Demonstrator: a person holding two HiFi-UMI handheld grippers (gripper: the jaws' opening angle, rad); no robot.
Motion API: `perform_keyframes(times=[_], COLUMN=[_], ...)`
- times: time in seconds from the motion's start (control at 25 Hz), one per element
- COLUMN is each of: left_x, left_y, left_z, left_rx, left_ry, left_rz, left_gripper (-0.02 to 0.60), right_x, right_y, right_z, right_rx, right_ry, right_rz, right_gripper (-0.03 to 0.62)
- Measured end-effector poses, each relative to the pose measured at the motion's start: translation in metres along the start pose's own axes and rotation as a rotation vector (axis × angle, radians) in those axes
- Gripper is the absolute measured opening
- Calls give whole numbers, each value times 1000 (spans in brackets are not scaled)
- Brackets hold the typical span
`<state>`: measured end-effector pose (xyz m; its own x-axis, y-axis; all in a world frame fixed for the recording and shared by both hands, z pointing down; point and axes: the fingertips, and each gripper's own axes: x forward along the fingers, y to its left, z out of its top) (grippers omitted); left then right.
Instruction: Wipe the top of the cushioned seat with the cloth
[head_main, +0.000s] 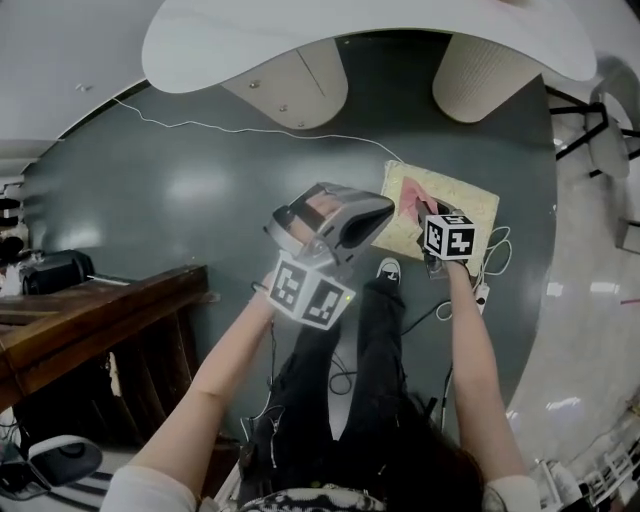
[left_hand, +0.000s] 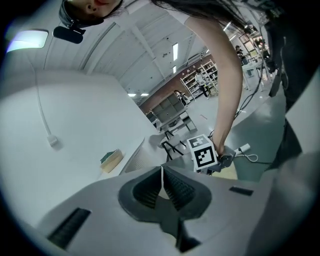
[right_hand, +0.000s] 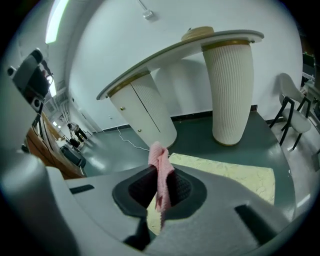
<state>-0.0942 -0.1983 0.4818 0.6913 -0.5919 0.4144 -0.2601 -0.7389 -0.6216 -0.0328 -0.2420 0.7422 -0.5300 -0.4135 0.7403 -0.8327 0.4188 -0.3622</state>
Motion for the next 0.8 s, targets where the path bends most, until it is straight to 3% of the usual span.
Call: perform_keyframes(times=[0.44, 0.8], left_x=[5, 15], left_y=[-32, -40], left_z=[-34, -39], left_rx=[19, 11], left_ry=[11, 18], left_rz=[-54, -84], left_gripper=[12, 12], right_x=[75, 62], right_y=[-12, -81], right_z=[-1, -39], right_rx=[66, 19], right_ry=[0, 100], right_rz=[-24, -205], right_gripper=[11, 11])
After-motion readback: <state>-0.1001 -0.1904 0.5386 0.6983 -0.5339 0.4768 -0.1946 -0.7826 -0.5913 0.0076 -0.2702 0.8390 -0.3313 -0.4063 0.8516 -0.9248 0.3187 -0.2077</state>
